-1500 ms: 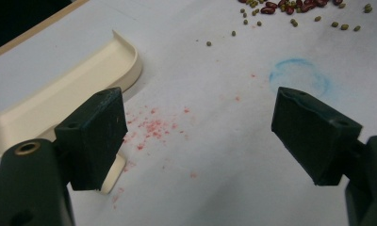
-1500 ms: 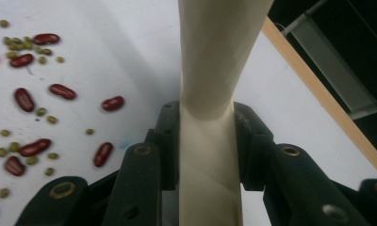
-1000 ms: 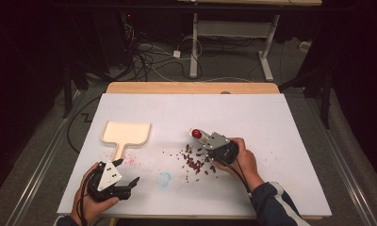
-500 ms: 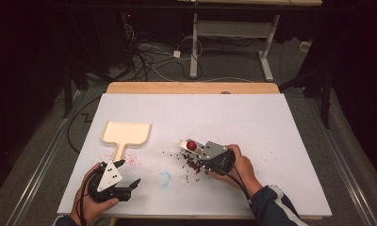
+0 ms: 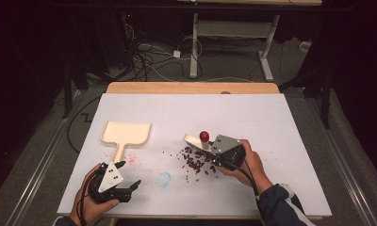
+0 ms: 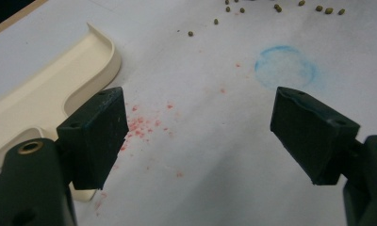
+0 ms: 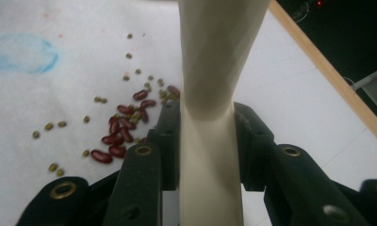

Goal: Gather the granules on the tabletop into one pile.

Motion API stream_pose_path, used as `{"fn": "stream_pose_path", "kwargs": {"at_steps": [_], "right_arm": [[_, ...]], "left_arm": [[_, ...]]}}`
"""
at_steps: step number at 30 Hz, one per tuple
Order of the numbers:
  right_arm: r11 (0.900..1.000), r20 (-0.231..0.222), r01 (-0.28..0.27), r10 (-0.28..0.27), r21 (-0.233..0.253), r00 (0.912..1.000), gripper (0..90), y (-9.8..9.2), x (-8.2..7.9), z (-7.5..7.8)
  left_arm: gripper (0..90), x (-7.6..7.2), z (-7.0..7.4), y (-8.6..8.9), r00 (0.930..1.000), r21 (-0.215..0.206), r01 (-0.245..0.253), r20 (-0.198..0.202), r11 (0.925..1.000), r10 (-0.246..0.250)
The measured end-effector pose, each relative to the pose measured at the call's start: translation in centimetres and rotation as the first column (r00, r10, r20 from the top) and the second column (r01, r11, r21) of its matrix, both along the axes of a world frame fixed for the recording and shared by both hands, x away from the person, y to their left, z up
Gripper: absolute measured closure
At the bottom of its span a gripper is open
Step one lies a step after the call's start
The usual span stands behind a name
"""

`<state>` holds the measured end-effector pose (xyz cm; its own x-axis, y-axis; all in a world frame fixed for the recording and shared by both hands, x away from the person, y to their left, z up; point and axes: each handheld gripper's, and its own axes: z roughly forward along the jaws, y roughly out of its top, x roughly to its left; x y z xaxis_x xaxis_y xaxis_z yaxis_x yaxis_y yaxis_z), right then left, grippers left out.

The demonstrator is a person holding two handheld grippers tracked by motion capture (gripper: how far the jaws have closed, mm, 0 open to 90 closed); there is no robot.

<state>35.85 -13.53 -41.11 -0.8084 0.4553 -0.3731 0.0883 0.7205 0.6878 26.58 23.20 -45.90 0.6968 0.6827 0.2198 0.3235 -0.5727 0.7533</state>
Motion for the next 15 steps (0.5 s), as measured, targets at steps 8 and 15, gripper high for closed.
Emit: {"fn": "stream_pose_path", "kwargs": {"at_steps": [8, 15], "right_arm": [[0.999, 0.040, -0.027, 0.028, -0.029, 0.9988, 68.1, 1.7, 2.7, 0.2], [0.997, 0.077, -0.058, 0.062, -0.051, 0.9951, 68.1, 4.9, 5.0, -0.2]], "left_arm": [[18.8, -0.3, 0.1, 0.3, 0.9998, -0.013, -0.019, 0.010, 0.9997, 0.020], [18.8, -0.4, 0.0, 0.5, 0.9996, -0.012, -0.027, -0.001, 0.9996, 0.027]]}}
